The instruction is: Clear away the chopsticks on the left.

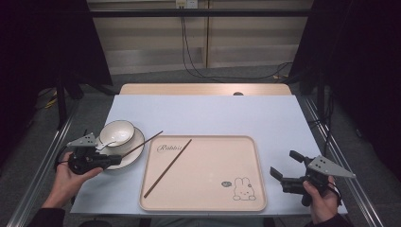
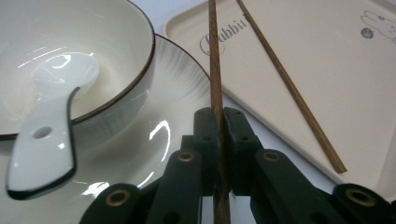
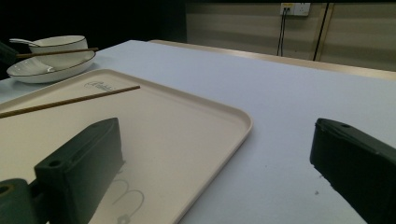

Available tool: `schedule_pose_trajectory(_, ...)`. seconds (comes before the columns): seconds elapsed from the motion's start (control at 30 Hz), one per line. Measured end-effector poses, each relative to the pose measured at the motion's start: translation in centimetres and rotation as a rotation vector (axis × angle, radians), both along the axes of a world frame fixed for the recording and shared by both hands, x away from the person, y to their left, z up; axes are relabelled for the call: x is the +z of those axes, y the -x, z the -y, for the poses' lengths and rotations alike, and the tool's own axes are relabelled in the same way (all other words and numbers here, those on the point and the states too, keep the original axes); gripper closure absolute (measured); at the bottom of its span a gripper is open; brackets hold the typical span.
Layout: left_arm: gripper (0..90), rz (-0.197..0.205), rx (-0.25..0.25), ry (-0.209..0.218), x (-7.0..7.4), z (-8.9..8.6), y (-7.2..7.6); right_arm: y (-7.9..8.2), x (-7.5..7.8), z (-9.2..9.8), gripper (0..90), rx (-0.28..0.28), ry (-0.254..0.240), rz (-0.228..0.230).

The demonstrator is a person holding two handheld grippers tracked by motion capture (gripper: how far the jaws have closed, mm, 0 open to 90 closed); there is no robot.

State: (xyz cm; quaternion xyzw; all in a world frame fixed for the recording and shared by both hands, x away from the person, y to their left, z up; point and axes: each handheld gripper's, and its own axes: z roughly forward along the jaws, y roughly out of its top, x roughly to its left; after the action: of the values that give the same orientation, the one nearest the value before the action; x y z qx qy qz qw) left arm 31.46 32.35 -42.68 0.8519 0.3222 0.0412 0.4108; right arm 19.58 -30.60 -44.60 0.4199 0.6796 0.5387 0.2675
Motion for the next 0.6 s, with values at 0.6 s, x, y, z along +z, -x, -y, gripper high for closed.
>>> schedule_pose_trajectory(0.6,84.7,0.001,0.027,0.013,1.7,3.7,2.1,0.0,0.0,0.0,2.2,0.0,-0.002,0.002)
